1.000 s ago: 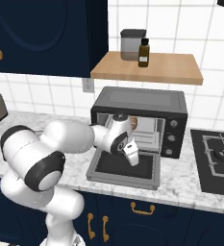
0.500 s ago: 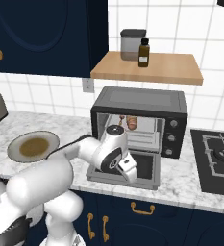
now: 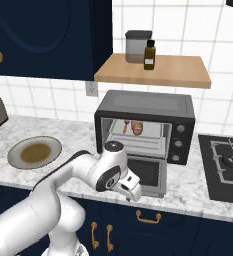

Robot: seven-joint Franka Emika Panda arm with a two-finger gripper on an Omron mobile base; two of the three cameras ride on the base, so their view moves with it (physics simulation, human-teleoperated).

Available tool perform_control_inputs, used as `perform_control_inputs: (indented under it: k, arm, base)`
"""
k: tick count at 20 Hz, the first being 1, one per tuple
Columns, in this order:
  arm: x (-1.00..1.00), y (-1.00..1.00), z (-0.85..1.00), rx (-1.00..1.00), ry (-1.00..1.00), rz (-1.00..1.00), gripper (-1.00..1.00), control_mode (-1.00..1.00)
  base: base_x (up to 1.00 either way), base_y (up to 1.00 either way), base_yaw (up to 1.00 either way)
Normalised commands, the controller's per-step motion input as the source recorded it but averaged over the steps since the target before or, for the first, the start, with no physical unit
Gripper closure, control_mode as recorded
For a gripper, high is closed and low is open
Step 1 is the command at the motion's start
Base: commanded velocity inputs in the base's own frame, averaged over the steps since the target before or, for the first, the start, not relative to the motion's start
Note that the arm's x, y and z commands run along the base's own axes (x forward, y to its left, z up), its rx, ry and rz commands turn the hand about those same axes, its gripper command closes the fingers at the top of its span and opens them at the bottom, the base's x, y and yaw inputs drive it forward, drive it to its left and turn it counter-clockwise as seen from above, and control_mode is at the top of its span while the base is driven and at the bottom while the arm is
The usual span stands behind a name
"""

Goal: Pick up the kebab skewer and baguette bread, and place them inside the toaster oven. Close the toaster oven door and start by setting the timer.

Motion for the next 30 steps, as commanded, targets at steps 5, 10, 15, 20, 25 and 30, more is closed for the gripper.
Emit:
perform_control_inputs:
  k: [5, 10, 15, 20, 25, 30]
  arm:
    - [0.04, 0.03, -0.11, -0.05, 0.03, 0.34, -1.0, -1.0]
    - [0.0, 0.04, -0.13, -0.03, 0.0, 0.29, -1.0, -1.0]
    - [0.12, 0.0, -0.16, -0.03, 0.07, 0.08, -1.0, -1.0]
    - [0.35, 0.02, -0.11, 0.0, 0.04, 0.0, -1.0, -1.0]
    - [0.11, 0.0, -0.08, 0.0, 0.0, 0.0, -1.0, -1.0]
    - [0.14, 0.0, -0.13, 0.0, 0.0, 0.0, -1.0, -1.0]
  base:
    - [0.0, 0.0, 0.0]
    - [0.0, 0.0, 0.0]
    - [0.0, 0.0, 0.0]
    - [0.0, 0.0, 0.0]
    - [0.0, 0.0, 0.0]
    - [0.0, 0.0, 0.0]
